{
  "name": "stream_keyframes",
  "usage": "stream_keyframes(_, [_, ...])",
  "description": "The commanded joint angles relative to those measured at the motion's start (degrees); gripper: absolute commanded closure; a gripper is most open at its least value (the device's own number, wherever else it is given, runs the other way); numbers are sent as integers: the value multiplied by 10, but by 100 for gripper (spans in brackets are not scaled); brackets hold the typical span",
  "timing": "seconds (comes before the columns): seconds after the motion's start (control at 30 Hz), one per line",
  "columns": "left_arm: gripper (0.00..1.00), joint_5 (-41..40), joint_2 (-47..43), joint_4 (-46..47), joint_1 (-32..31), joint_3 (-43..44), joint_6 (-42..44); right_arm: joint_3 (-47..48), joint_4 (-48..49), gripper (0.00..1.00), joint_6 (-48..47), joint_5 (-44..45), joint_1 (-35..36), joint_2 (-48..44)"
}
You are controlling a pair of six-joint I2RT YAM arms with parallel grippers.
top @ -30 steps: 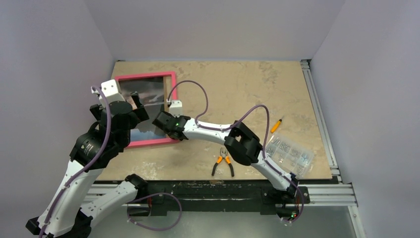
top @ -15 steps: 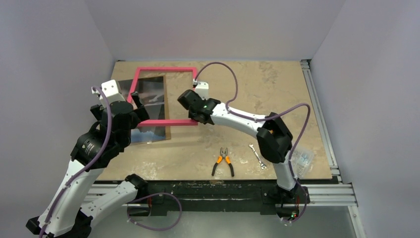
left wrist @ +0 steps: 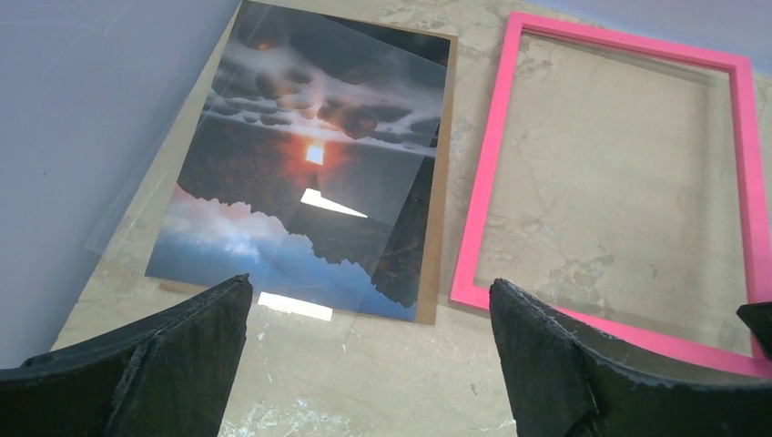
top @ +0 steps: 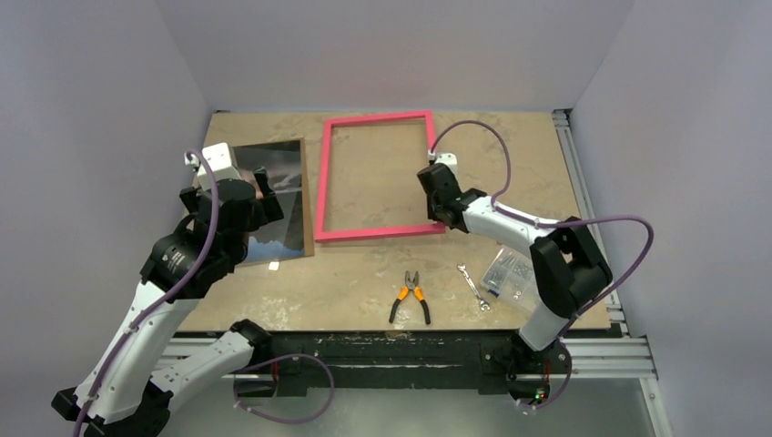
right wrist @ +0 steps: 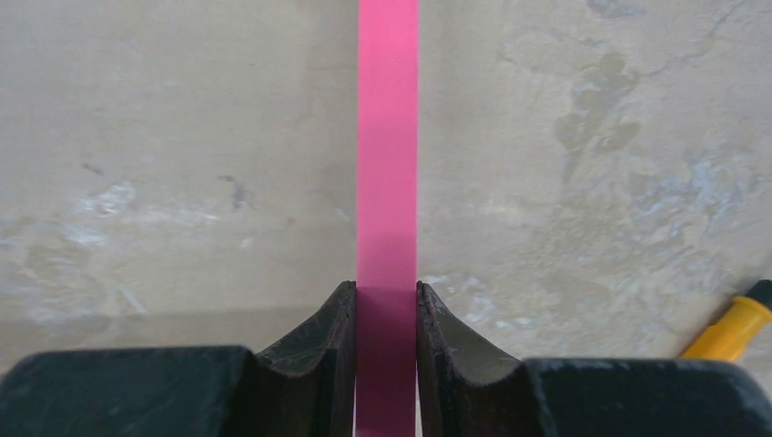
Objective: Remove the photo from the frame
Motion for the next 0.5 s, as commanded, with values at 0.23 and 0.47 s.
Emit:
stream_keyframes(0.23, [2, 33, 16, 18, 6, -6, 7, -92, 71, 100, -187, -81, -94, -53])
stream_keyframes(0.47, [2, 51, 23, 24, 8, -8, 11, -98, 89, 100, -182, -85, -107, -34])
